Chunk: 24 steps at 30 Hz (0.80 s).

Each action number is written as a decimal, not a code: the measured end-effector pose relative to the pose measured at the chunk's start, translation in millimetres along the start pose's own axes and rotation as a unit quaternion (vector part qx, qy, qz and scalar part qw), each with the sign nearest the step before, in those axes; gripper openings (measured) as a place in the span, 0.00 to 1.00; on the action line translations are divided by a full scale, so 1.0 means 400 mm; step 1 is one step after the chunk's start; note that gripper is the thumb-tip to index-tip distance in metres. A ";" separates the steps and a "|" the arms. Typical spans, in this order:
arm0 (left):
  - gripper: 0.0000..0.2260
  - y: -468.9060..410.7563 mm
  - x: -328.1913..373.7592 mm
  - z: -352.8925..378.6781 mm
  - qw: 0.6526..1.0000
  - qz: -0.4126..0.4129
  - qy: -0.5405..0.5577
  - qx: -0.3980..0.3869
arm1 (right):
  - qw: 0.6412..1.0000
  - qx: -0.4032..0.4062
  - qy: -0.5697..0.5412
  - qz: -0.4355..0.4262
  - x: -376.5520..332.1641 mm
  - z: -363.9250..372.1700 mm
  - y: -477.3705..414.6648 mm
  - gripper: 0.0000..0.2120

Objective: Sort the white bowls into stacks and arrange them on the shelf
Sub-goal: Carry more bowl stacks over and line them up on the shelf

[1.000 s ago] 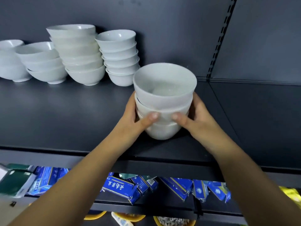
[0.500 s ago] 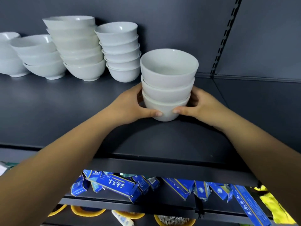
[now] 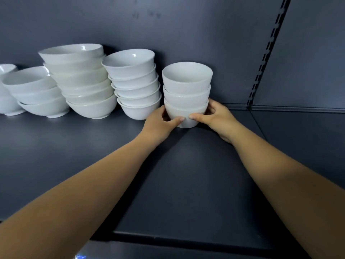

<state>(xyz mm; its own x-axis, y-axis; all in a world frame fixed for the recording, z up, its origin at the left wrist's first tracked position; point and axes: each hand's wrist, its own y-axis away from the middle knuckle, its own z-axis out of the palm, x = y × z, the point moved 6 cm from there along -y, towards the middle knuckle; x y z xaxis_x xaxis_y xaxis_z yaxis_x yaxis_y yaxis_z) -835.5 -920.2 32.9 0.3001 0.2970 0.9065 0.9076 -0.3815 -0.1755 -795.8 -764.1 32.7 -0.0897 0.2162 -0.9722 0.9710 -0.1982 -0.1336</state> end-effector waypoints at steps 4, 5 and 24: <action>0.16 -0.034 -0.005 0.006 1.000 -0.013 -0.008 0.021 | 1.000 0.017 -0.022 -0.001 0.014 -0.001 -0.045 0.28; 0.15 -0.037 -0.007 0.004 1.000 -0.015 -0.007 0.025 | 1.000 0.021 -0.020 -0.003 0.017 -0.002 -0.051 0.28; 0.14 -0.008 0.016 -0.029 0.995 0.024 -0.094 0.019 | 0.975 0.123 0.185 0.023 -0.011 0.023 0.030 0.26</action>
<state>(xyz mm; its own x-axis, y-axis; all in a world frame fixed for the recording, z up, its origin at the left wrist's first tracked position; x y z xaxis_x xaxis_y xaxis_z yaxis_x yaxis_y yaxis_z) -839.8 -927.3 43.9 0.3896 0.4398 0.8092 0.9002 -0.3675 -0.2337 -785.9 -776.2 33.4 0.0832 0.5231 -0.8482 0.8851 -0.4299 -0.1783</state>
